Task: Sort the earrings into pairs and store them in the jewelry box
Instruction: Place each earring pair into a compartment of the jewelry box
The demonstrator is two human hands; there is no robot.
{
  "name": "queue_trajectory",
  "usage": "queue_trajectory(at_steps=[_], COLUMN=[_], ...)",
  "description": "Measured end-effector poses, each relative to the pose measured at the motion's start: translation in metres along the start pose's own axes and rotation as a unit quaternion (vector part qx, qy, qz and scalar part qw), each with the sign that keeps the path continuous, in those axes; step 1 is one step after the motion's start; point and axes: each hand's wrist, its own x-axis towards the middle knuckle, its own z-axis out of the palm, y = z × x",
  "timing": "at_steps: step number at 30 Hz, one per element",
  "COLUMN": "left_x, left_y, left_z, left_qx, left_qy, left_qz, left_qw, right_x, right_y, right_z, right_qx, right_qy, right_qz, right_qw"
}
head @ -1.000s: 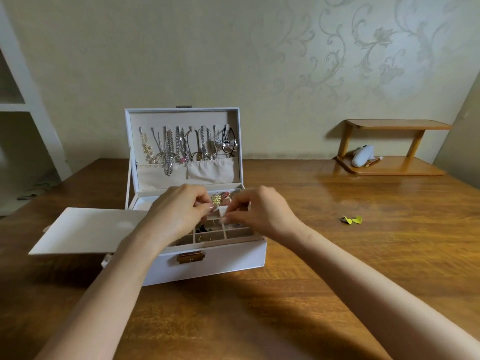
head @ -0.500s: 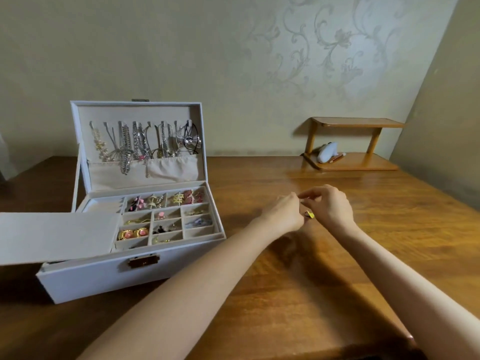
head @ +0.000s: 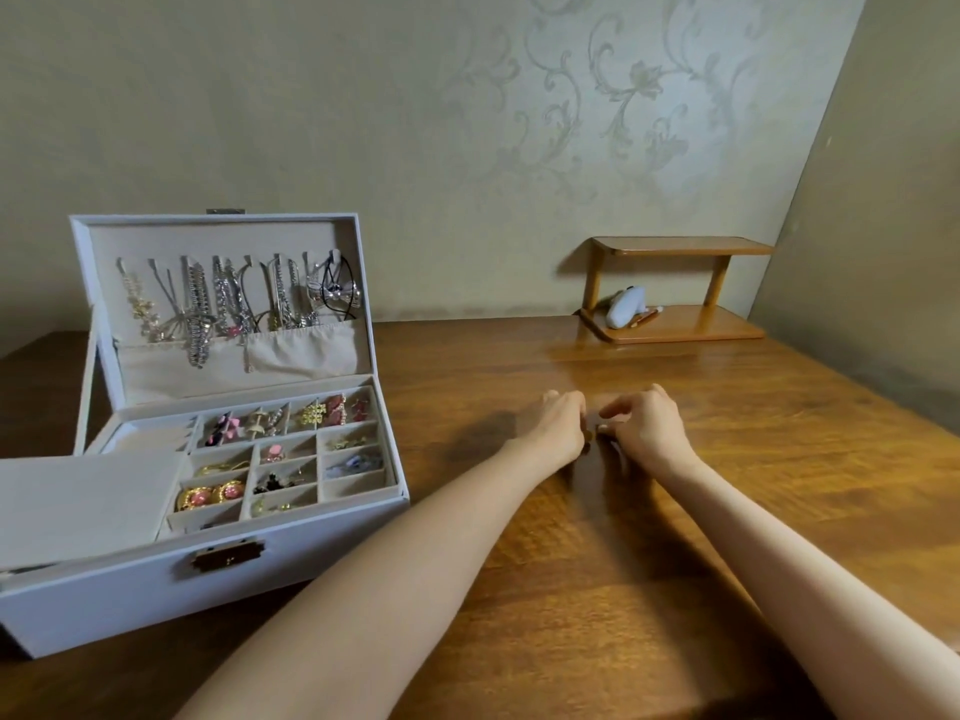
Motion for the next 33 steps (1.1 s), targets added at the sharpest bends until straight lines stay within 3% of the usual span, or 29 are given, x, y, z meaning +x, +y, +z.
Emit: queue_trajectory(at_steps=[9,20,25,33], left_x=[-0.009,-0.086,-0.128,-0.145], left_y=[-0.004,-0.043,-0.083,-0.114], left_z=[-0.011,-0.107,-0.144,-0.151], left_qx=[0.013,-0.055,-0.038,0.066], left_qy=[0.015,0.075,0.033,-0.034], left_qz=[0.021,0.006,-0.039,-0.051], left_qw=[1.0,0.996,0.998,0.996], right_x=[-0.008,-0.045,-0.064,-0.086], right_y=[-0.007,-0.073,-0.108,-0.156], right_z=[-0.005,-0.031,-0.026,-0.011], right_qx=[-0.002,0.151,0.214,0.235], right_qy=[-0.014,-0.095,-0.15,-0.175], right_qz=[-0.016,-0.087,-0.141,-0.181], right_qw=[1.0,0.98,0.955,0.939])
